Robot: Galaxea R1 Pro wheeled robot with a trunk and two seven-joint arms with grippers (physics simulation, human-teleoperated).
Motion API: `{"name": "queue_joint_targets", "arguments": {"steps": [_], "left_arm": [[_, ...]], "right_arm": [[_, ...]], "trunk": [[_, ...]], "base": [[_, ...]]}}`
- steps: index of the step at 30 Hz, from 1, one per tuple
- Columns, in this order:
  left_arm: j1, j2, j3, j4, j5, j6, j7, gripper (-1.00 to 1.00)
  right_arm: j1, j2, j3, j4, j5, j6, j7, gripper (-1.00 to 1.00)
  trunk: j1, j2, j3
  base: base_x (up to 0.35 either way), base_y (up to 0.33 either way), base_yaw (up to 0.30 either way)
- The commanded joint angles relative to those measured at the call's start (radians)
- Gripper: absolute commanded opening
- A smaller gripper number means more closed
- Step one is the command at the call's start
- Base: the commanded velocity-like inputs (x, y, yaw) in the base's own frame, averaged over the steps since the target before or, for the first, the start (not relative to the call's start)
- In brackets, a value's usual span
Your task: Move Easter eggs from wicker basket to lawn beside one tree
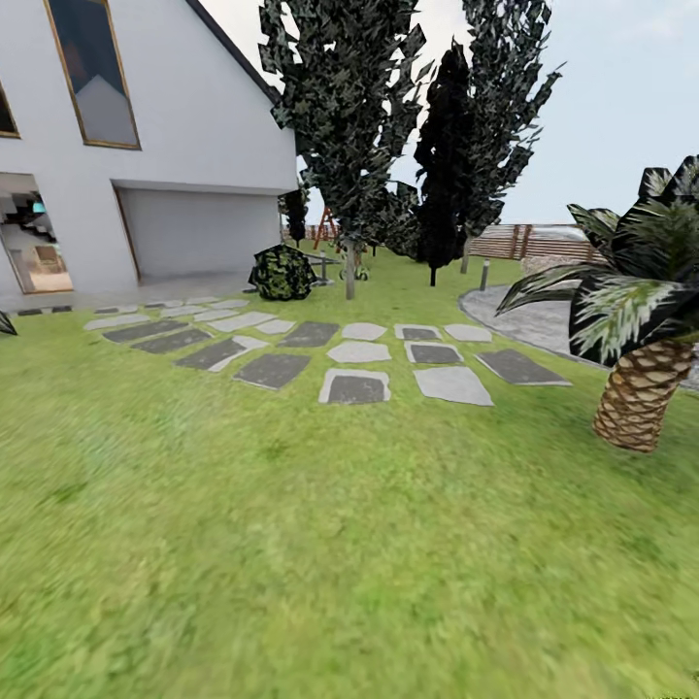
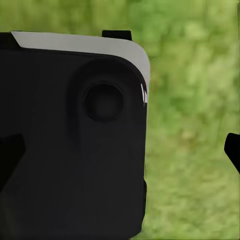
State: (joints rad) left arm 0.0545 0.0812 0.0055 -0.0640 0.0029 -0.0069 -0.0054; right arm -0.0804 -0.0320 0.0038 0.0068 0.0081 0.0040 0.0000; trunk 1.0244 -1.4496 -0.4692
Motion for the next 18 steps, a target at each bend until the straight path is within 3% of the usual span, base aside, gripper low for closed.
{"name": "queue_joint_targets", "arguments": {"steps": [1, 5, 18], "left_arm": [[0.001, 0.000, 0.001, -0.002, 0.000, -0.001, -0.001, 1.00], [0.001, 0.000, 0.000, -0.002, 0.000, -0.001, 0.000, 1.00], [0.001, 0.000, 0.001, -0.002, 0.000, -0.001, 0.000, 1.00]], "right_arm": [[-0.001, 0.000, 0.000, 0.001, 0.001, 0.000, 0.000, 1.00], [-0.001, 0.000, 0.001, 0.001, 0.001, 0.001, 0.000, 1.00], [-0.001, 0.000, 0.001, 0.001, 0.001, 0.001, 0.000, 1.00]], "trunk": [[0.001, 0.000, -0.001], [0.001, 0.000, -0.001], [0.001, 0.000, -0.001]], "base": [[0.335, 0.071, -0.255], [0.335, 0.071, -0.116], [0.335, 0.048, -0.005]]}}
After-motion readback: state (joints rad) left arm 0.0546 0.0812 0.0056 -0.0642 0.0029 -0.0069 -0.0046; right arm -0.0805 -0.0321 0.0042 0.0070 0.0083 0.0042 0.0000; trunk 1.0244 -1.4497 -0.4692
